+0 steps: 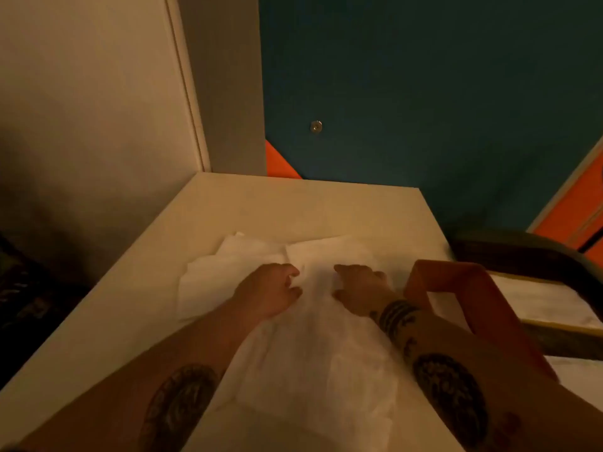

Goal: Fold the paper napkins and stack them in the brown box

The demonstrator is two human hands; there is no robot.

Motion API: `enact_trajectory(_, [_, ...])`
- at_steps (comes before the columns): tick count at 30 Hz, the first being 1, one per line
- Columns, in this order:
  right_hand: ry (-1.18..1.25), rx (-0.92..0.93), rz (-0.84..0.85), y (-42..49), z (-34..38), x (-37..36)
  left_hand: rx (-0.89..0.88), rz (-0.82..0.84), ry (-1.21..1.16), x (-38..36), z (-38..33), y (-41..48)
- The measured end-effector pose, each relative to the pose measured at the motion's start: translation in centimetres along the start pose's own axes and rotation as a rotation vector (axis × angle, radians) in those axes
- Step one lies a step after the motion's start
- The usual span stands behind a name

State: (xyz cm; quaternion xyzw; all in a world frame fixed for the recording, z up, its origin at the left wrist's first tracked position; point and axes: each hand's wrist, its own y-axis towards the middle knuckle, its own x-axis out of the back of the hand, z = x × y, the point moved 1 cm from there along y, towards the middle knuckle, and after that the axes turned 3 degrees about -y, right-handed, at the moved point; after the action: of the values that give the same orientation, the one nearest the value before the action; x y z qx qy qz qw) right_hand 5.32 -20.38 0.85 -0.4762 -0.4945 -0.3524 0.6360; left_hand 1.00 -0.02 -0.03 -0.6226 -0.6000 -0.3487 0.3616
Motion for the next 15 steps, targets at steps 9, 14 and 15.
enact_trajectory(9, [0.127, -0.140, 0.071, -0.3, 0.5, -0.4, -0.051, -0.063, -0.070, -2.8, 3.0, -1.2])
enact_trajectory(14, [0.319, -0.127, 0.020, -1.5, 1.2, 1.7, -0.011, -0.220, -0.402, -2.5, 3.5, -1.2])
enact_trajectory(15, [0.397, -0.131, -0.007, -2.0, 1.5, 2.4, 0.023, -0.248, -0.472, -1.9, 3.2, -1.2])
